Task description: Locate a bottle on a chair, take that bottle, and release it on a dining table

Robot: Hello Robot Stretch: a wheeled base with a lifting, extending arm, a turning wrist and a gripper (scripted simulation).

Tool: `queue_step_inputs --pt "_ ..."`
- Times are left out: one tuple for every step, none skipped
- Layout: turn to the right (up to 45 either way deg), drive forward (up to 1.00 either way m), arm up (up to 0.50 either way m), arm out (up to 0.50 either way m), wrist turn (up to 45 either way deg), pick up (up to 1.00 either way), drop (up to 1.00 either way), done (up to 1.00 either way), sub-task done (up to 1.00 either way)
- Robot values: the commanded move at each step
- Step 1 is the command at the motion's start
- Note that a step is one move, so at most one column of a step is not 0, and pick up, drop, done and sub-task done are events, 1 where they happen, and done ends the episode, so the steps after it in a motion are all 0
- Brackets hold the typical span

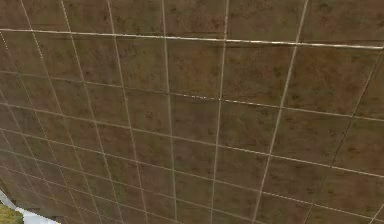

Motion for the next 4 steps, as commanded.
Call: queue_step_inputs --pt "0.0 0.05 0.0 0.0 0.0 0.0 0.0 0.0 0.0" --pt "-45.0 0.0 0.0 0.0 0.0 0.0 0.0 0.0 0.0" --pt "-45.0 0.0 0.0 0.0 0.0 0.0 0.0 0.0 0.0" --pt "-45.0 0.0 0.0 0.0 0.0 0.0 0.0 0.0 0.0"
